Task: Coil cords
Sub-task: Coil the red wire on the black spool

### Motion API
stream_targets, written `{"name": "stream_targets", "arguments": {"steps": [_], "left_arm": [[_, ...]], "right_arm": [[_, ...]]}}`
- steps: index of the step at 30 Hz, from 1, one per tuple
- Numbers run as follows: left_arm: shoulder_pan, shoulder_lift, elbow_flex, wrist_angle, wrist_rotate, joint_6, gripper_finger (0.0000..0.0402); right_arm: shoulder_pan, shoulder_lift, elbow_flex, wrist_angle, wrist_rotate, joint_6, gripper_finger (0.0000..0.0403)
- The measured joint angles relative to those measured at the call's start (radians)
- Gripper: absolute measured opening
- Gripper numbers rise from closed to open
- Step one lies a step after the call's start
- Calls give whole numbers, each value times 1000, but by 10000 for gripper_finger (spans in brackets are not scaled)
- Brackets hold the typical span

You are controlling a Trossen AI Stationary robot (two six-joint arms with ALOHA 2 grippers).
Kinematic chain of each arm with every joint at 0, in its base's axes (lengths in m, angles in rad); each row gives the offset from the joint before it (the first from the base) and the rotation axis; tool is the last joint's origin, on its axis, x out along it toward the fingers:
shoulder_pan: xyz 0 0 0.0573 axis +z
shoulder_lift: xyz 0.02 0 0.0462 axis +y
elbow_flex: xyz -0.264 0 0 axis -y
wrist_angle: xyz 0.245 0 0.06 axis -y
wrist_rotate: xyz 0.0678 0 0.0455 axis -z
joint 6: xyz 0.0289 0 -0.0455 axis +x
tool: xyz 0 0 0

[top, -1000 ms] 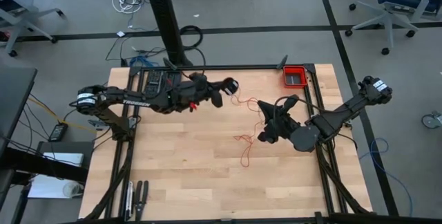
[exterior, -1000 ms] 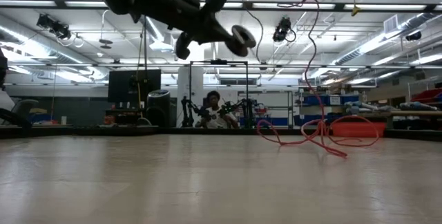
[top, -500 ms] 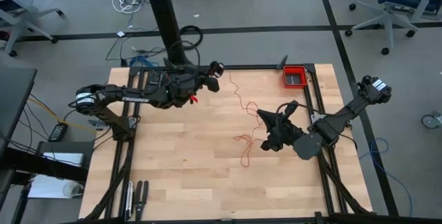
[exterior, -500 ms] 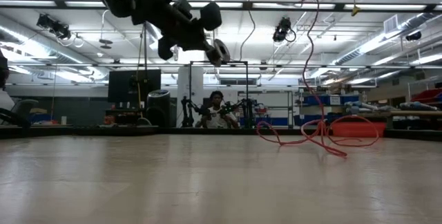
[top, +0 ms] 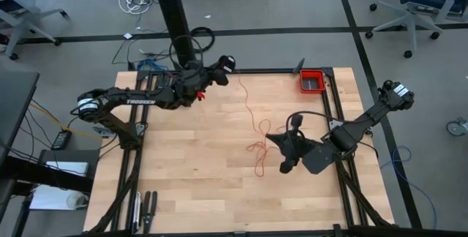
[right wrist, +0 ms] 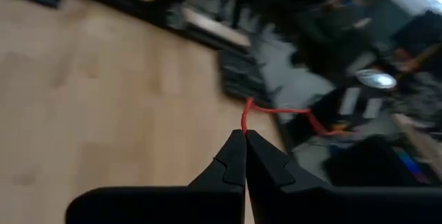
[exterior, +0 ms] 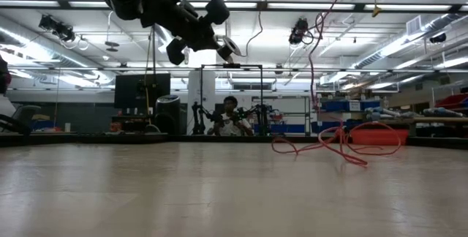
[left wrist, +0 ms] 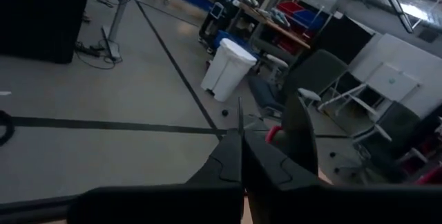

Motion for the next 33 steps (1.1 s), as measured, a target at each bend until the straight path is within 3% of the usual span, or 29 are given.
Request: {"name": "stream_targets", "arguments": {"steps": [4,9,19,28,33], "left_arm": [[13,-1,0,21,1,-3,5],[14,-1,0,55,10,-6,5],[12,-1,0,92,10,-3,5],[4,-1,0,86,-2,39,5],[-21,-1,0,95,-3,132,5]], "right_arm": [[-9,0,0,-46,-203,29,0],[-16,2,-30,-50,-352,42,0],[-73,24,-77,103,-526,-60,0],[-154,136,-76,241,-704,-149,0],[-174,179,-76,271,-723,-148,3]]}}
